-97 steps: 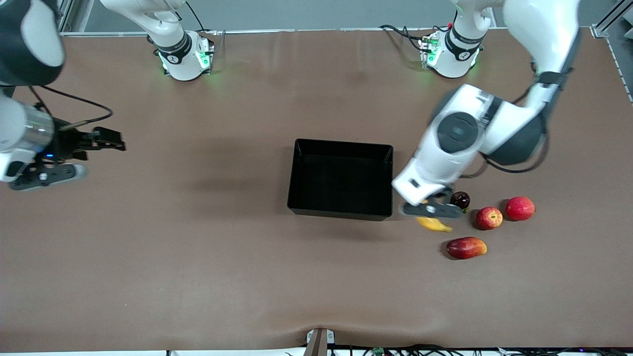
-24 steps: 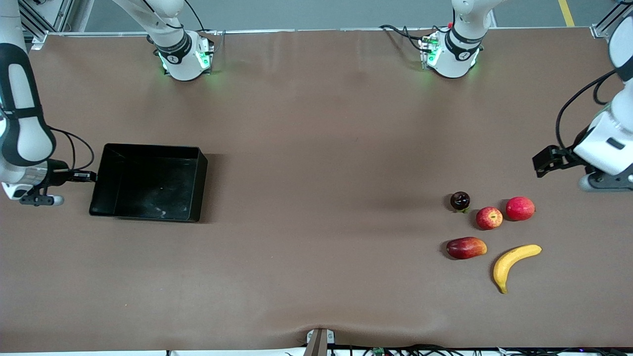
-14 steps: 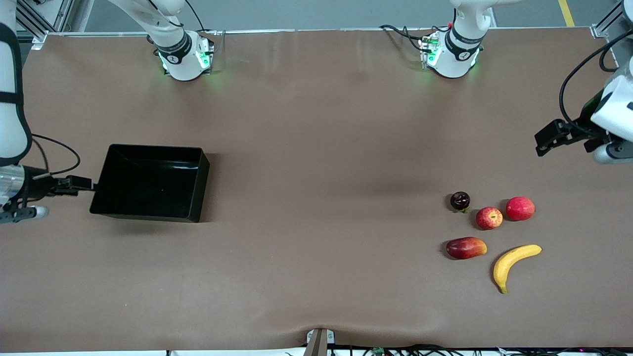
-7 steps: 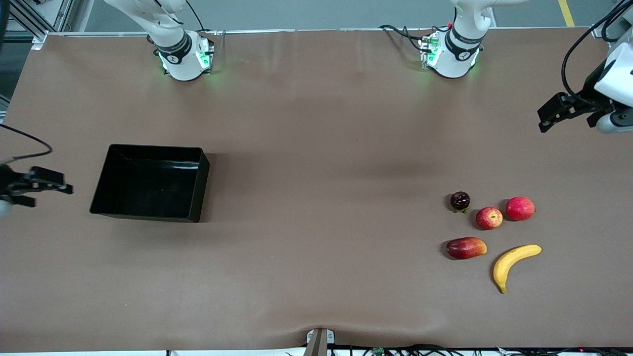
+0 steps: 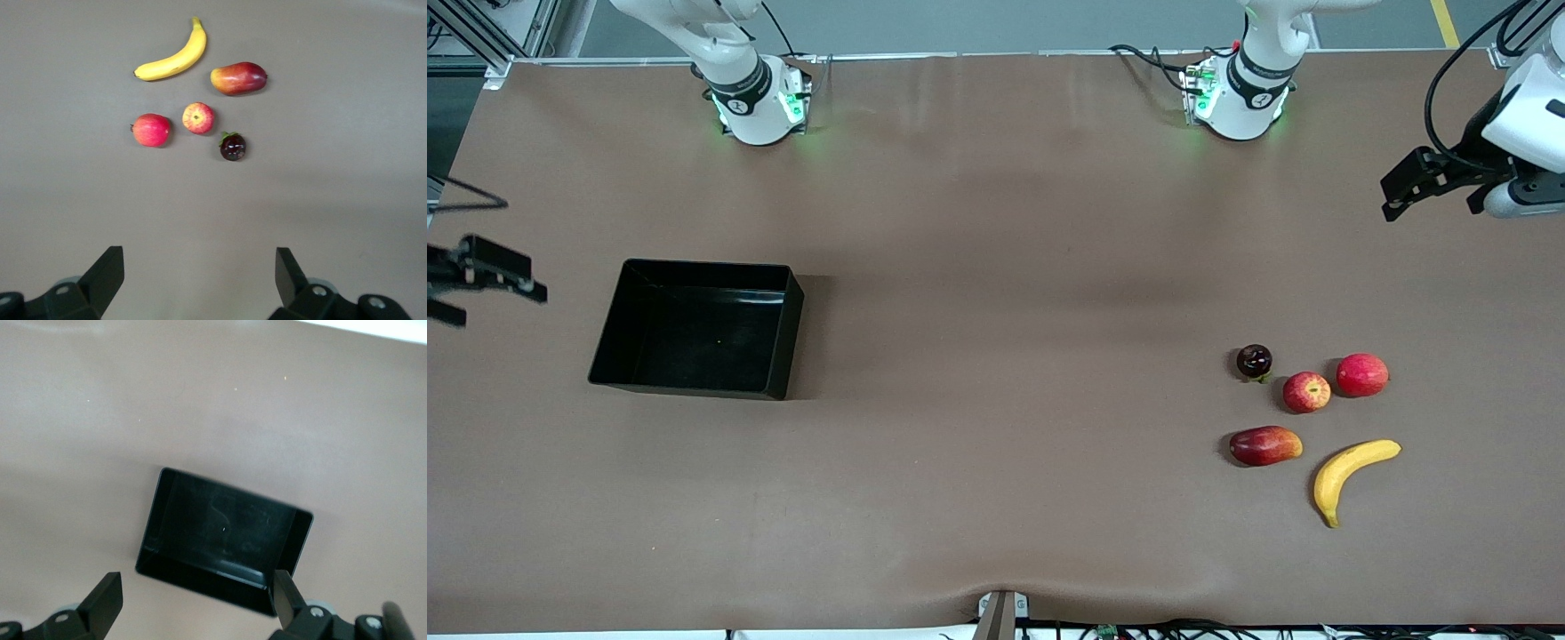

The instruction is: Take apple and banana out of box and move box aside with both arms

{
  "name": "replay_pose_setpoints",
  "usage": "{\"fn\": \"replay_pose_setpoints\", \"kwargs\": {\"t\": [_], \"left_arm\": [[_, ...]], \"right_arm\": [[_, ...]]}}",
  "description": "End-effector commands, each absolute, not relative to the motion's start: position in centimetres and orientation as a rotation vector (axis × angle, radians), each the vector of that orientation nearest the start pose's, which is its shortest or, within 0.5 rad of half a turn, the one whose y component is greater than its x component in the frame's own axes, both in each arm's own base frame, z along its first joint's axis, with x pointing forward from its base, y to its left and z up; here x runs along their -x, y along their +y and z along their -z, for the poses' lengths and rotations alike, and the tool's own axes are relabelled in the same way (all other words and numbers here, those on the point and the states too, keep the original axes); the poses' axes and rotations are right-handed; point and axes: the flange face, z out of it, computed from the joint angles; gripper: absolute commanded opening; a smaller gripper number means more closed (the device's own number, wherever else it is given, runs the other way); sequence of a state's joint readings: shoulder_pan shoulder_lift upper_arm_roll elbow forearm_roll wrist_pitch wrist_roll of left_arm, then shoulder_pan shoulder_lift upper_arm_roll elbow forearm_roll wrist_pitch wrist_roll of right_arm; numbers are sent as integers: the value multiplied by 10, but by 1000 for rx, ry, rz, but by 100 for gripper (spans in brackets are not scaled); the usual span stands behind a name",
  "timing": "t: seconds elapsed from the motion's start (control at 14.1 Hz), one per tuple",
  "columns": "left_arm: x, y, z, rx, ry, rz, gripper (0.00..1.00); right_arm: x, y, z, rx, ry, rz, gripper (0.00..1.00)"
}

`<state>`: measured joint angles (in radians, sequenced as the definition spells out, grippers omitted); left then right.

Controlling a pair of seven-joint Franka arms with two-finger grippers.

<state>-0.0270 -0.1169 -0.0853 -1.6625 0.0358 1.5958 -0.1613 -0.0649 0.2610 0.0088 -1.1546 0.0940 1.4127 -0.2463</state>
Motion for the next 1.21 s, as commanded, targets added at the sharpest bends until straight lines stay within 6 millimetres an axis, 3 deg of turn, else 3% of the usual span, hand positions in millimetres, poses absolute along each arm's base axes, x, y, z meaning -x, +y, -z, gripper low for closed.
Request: {"fn": "replay_pose_setpoints", "kwargs": {"t": [0.0, 0.14, 0.21, 0.5, 0.99, 1.13], "left_arm": [[-507, -60, -650, 3125, -80, 90, 100], [-510, -59, -650, 3123, -78, 69, 100], [-512, -58, -650, 3125, -82, 71, 100], [-520, -56, -648, 3124, -89, 66, 100], [-524, -58, -654, 3127, -101, 85, 100], [-521, -58, -657, 3126, -106, 68, 100]], "right_arm": [[-574, -13, -662, 3059, -82, -28, 100], [-550, 15, -661, 3064, -2, -63, 100], [-542, 18, -663, 3064, -7, -68, 100], [-529, 3, -665, 3061, -12, -74, 100], [-539, -23, -668, 3059, -155, -37, 100], [-539, -21, -669, 3076, -178, -33, 100]]}}
